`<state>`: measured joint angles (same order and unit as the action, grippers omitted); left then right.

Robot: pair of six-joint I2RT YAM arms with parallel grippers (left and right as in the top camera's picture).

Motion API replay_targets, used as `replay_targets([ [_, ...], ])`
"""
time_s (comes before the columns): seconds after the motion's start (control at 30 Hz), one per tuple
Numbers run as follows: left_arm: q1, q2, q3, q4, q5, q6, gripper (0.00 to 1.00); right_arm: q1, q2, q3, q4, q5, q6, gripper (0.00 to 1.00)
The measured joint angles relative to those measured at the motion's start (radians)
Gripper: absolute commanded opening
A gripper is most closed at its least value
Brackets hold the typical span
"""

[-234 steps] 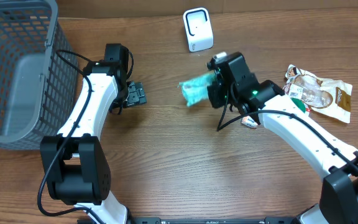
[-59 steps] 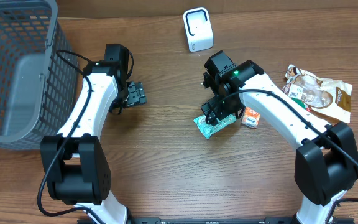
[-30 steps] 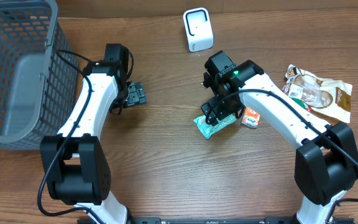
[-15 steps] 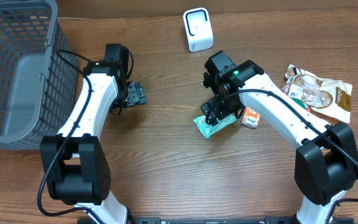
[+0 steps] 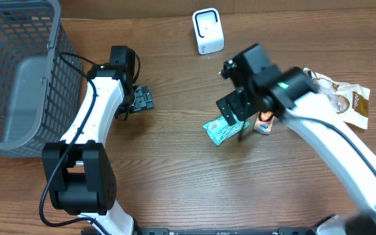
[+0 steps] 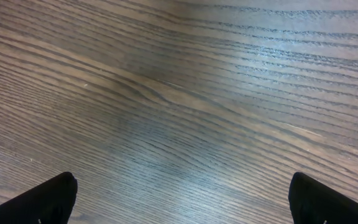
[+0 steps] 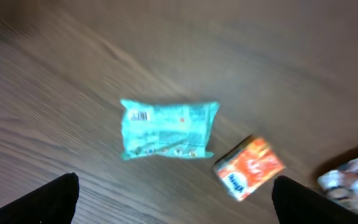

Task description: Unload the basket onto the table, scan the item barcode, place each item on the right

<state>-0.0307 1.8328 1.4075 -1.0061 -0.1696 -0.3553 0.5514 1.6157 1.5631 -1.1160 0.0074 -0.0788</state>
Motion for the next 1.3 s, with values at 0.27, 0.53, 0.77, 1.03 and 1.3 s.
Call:
replay_targets([
  [0.27,0.000,0.000,0.000,0.000,0.000,0.000,1.00,-0.043,-0.325,0.000,0.046,0.008,-0.003,1.00],
  [0.53,0.000,0.000,0.000,0.000,0.000,0.000,1.00,-0.085,-0.679,0.000,0.039,0.008,-0.003,1.00],
  [0.77,0.000,0.000,0.000,0.000,0.000,0.000,1.00,-0.086,-0.866,0.007,-0.086,0.008,-0.003,1.00],
  [1.03,0.000,0.000,0.000,0.000,0.000,0.000,1.00,-0.100,-0.870,-0.085,-0.100,0.001,-0.002,1.00],
  [1.3,0.000,0.000,0.000,0.000,0.000,0.000,1.00,-0.153,-1.082,-0.439,0.137,-0.034,-0.002,1.00],
])
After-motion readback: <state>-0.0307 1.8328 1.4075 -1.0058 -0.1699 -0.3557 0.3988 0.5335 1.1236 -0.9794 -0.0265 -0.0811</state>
